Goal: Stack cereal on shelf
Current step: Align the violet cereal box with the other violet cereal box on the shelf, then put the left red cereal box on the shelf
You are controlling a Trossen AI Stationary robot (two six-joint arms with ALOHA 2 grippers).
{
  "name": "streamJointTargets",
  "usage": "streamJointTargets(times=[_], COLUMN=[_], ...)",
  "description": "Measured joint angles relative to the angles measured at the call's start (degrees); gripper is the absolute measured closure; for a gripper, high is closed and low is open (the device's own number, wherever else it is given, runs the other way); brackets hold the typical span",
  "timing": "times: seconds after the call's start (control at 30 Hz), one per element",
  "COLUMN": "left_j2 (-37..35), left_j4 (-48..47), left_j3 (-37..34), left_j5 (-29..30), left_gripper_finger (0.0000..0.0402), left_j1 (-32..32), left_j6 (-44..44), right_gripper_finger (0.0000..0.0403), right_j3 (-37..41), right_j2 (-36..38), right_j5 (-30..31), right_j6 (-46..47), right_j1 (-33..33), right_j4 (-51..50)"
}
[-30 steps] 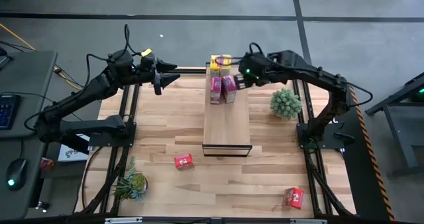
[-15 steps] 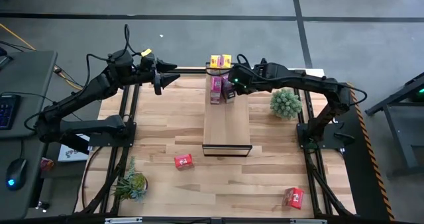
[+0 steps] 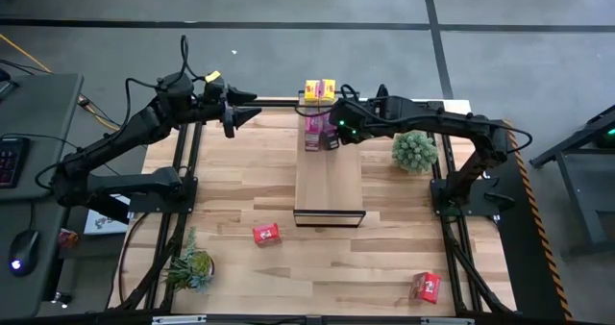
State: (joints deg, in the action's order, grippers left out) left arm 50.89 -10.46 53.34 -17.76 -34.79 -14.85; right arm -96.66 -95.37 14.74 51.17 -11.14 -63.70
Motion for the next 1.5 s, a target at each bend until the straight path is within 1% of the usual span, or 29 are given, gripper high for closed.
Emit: streamJointTargets(times=[0.2, 0.3, 0.37, 0.47, 0.5, 0.57, 0.63, 0.7, 0.8, 0.9, 0.97, 1.03, 1.1, 1.17, 1.27, 1.4, 1.5], left_j2=[0.80, 1.05, 1.01, -0.40, -1.31, -3.50, -6.47, -9.91, -14.17, -14.38, -12.25, -8.40, -3.79, 1.79, 9.54, 17.72, 22.08], left_j4=[-0.05, -1.28, -3.82, -11.56, -14.92, -19.79, -20.88, -19.88, -19.84, -18.44, -18.08, -18.49, -21.00, -24.40, -30.09, -31.64, -29.84], left_j3=[0.00, 0.00, 0.00, -0.02, -0.04, -1.01, -4.03, -7.42, -10.56, -10.10, -7.98, -5.27, -2.39, 0.53, 3.70, 5.30, 5.42], left_j5=[0.00, -0.44, -3.19, -11.20, -13.06, -13.14, -11.93, -8.70, -0.38, 7.24, 12.68, 16.97, 19.54, 21.06, 23.09, 23.06, 23.97], left_gripper_finger=[0.0128, 0.0128, 0.0128, 0.0128, 0.0128, 0.0128, 0.0128, 0.0128, 0.0128, 0.0128, 0.0128, 0.0128, 0.0128, 0.0128, 0.0129, 0.0129, 0.0129], left_j1=[0.00, 0.00, -0.02, 0.04, 0.37, 2.43, 6.65, 12.91, 24.13, 36.27, 43.11, 49.03, 53.61, 56.74, 59.19, 60.61, 60.89], left_j6=[-0.01, -0.24, -0.50, -0.64, -1.03, -2.70, -8.25, -15.91, -26.68, -34.22, -35.32, -33.42, -30.28, -27.46, -25.28, -24.67, -22.13], right_gripper_finger=[0.0402, 0.0402, 0.0402, 0.0402, 0.0402, 0.0403, 0.0403, 0.0403, 0.0403, 0.0403, 0.0403, 0.0403, 0.0403, 0.0403, 0.0403, 0.0403, 0.0403], right_j3=[0.00, 0.00, 0.00, 0.00, 0.00, 0.00, 0.00, 0.00, 0.00, 0.00, 0.00, 0.00, 0.00, 0.00, 0.00, 0.00, 0.00], right_j2=[0.00, 0.25, 1.25, 3.71, 4.51, 6.26, 8.14, 9.85, 12.31, 14.47, 15.54, 16.44, 17.05, 17.36, 17.38, 17.38, 17.38], right_j5=[-0.13, -0.15, 0.28, 1.92, 2.76, 4.24, 5.00, 6.46, 9.01, 11.30, 12.52, 13.54, 14.69, 15.63, 16.81, 17.32, 18.27], right_j6=[0.40, 0.24, 0.23, 0.48, 0.99, 1.87, 3.40, 5.40, 8.64, 12.09, 13.39, 13.52, 14.25, 14.54, 14.39, 11.99, 11.50], right_j1=[0.60, 0.60, 0.60, 1.04, 1.47, 2.55, 3.82, 5.28, 7.56, 9.64, 10.77, 11.56, 12.20, 12.56, 12.81, 12.81, 12.81], right_j4=[1.18, -0.63, -3.10, -8.53, -10.28, -13.81, -17.09, -20.00, -23.35, -25.55, -25.95, -25.82, -25.84, -25.88, -25.96, -25.89, -25.97])
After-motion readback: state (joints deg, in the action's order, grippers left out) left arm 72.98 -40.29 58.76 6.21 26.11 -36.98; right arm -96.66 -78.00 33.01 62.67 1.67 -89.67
